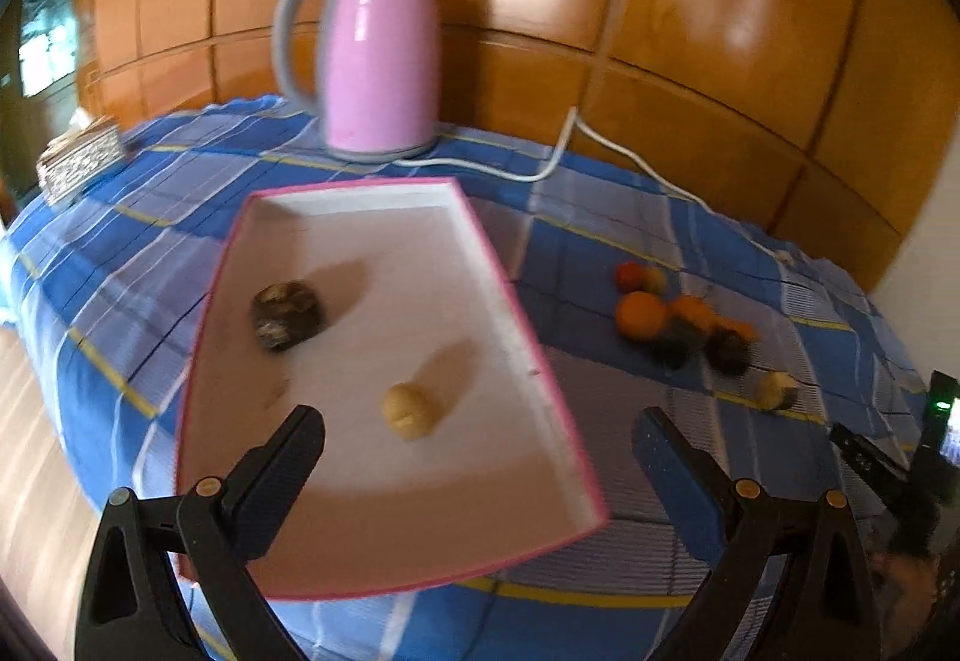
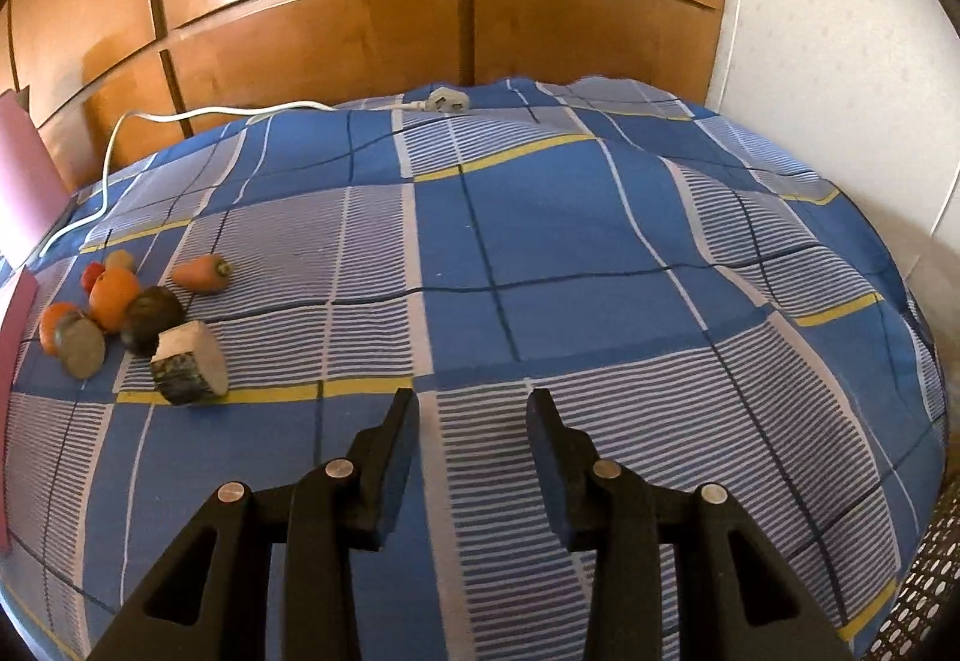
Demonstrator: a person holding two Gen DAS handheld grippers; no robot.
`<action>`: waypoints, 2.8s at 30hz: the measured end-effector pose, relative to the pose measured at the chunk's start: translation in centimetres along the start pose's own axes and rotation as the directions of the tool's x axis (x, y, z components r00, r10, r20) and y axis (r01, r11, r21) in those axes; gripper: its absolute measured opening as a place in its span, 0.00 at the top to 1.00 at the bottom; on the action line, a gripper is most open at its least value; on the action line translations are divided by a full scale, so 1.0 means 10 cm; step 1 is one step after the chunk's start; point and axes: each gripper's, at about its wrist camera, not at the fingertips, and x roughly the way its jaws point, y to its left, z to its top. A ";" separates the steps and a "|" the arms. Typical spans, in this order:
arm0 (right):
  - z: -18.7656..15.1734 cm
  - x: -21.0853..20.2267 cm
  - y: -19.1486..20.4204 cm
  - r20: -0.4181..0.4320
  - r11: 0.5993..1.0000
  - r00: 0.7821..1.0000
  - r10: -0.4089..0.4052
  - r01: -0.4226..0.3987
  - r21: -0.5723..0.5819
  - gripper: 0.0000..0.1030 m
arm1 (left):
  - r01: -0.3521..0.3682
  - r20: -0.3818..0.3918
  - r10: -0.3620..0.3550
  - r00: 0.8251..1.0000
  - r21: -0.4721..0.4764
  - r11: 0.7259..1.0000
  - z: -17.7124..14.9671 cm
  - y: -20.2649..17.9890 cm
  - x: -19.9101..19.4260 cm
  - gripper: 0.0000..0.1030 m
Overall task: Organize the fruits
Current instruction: 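Move the left gripper to the red cherry tomato and grasp it, then lower the red tomato into the tray and open the left gripper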
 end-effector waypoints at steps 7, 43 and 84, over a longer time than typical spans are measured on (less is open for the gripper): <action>0.01 -0.01 -0.15 0.011 0.999 0.999 -0.042 0.042 0.017 0.64 | 0.060 -0.031 -0.058 0.998 0.085 0.995 0.18 -0.32 0.13 0.00; 0.03 -0.01 -0.31 0.038 1.000 0.999 -0.020 0.019 0.018 0.52 | 0.229 -0.390 -0.124 0.912 0.236 0.944 1.05 -1.22 1.93 0.66; -0.01 0.08 -0.30 0.036 0.999 0.998 -0.041 0.041 0.009 0.46 | -0.087 -0.102 0.070 0.992 -0.174 0.981 0.73 0.74 0.71 0.76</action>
